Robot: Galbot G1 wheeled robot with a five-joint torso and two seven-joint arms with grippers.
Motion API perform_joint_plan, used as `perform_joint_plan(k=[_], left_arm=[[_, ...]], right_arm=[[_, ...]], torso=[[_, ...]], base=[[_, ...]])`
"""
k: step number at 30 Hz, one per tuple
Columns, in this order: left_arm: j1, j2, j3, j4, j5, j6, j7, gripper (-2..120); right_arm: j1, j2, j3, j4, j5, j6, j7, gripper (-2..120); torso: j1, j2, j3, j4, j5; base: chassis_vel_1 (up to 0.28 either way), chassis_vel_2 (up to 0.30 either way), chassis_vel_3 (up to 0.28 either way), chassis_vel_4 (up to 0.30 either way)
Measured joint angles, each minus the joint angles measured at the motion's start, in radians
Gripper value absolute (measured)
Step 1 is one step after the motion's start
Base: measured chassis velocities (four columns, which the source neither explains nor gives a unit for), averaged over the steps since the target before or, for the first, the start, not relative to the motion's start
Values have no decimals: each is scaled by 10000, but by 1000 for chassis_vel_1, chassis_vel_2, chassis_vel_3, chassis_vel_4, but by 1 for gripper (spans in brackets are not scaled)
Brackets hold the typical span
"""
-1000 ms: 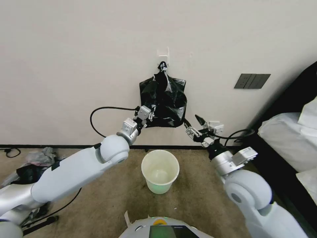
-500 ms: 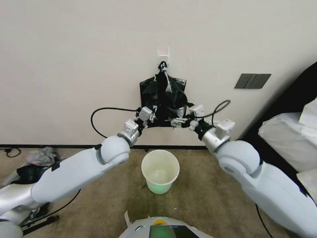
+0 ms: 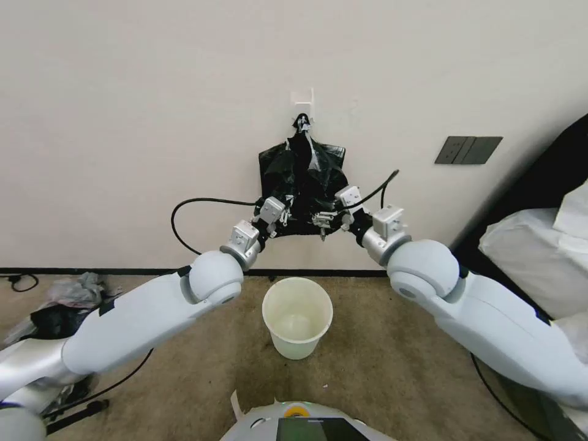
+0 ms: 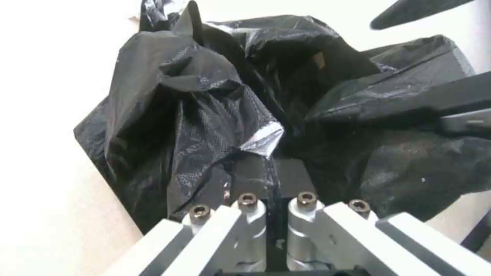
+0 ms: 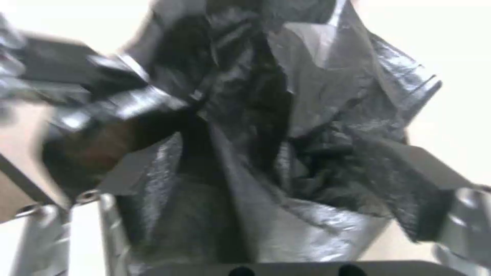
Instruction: Place a trash bag onto the trash bin.
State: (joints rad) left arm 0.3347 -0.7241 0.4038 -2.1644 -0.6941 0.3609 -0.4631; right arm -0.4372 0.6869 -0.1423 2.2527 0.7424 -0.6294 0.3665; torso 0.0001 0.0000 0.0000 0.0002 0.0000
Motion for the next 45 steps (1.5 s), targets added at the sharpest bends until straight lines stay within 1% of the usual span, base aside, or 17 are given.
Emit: perform_joint_plan(k=[5, 9, 12, 16, 18, 20, 21, 24, 27, 28, 30, 31, 34, 35, 38, 42, 45], left_arm=[[-121, 21, 42, -63, -44, 2, 8, 0], [-160, 22, 48, -88, -65, 2, 10, 0], [-141, 59, 12, -187, -96, 2, 15, 0], [-88, 119, -26, -244, -117, 2, 16, 0], [15, 191, -140, -316, -164, 2, 16, 0], [23, 193, -148, -319, -167, 2, 16, 0], [182, 221, -291, -336, -187, 1, 18, 0], [374, 231, -476, -342, -206, -2, 19, 0], [940, 290, -961, -429, -263, -50, 26, 0], [940, 290, -961, -429, -263, -50, 26, 0], [1479, 350, -1392, -507, -313, -197, 33, 0], [1479, 350, -1392, -507, -313, -197, 33, 0], [2099, 411, -1799, -631, -404, -554, 23, 0], [2099, 411, -1799, -631, -404, -554, 23, 0], [2675, 441, -2320, -810, -476, -767, 14, 0], [3204, 462, -2807, -1033, -515, -797, 12, 0], [4113, 550, -3696, -1438, -513, -803, 63, 0]], right_arm=[[545, -515, -595, -62, -658, -660, -377, 62], [669, -695, -810, -56, -541, -797, -455, 52], [885, -777, -1047, -126, -505, -814, -465, 37], [991, -780, -1133, -201, -551, -814, -465, 28], [1010, -773, -1146, -265, -718, -807, -468, 14], [1001, -768, -1135, -267, -738, -805, -470, 14], [795, -722, -886, -267, -853, -734, -497, 3], [420, -680, -496, -198, -844, -516, -536, 0], [-813, -587, 717, 30, -224, 291, -542, 0], [-813, -587, 717, 30, -224, 291, -542, 0], [-1880, -456, 1624, 210, 505, 1328, -573, 0], [-1880, -456, 1624, 210, 505, 1328, -573, 0], [-2746, 111, 2625, 431, 1754, 2451, -503, 0], [-2746, 111, 2625, 431, 1754, 2451, -503, 0], [-3344, 789, 3504, 625, 3055, 2986, -416, 0], [-3906, 1154, 3991, 793, 3421, 3096, -431, 0], [-5110, 1594, 4784, 1252, 3572, 3162, -602, 0]], torso=[[0, 0, 0, -3, 0], [0, 0, 0, -4, 1], [-1, 0, 0, -3, 1], [-1, 0, 0, -1, -1], [-1, 0, 0, -2, 0], [-2, 0, 0, -2, 0], [-1, 0, 0, -1, 0], [-1, 0, 0, -1, -1], [-1, 0, 0, -3, -1], [-1, 0, 0, -3, -1], [-2, 0, -1, -5, 2], [-2, 0, -1, -5, 2], [-2, 0, -1, -1, 0], [-2, 0, -1, -1, 0], [-1, 0, -1, -1, -1], [-2, 0, -1, -1, 0], [-2, 0, -2, -1, -1]], base=[[0, 0, 0, 0], [0, 0, 0, 0], [0, 0, 0, 0], [0, 0, 0, 0], [0, 0, 0, 0], [0, 0, 0, 0], [0, 0, 0, 0], [0, 0, 0, 0], [0, 0, 0, 0], [0, 0, 0, 0], [0, 0, 0, 0], [0, 0, 0, 0], [0, 0, 0, 0], [0, 0, 0, 0], [0, 0, 0, 0], [0, 0, 0, 0], [0, 0, 0, 0]])
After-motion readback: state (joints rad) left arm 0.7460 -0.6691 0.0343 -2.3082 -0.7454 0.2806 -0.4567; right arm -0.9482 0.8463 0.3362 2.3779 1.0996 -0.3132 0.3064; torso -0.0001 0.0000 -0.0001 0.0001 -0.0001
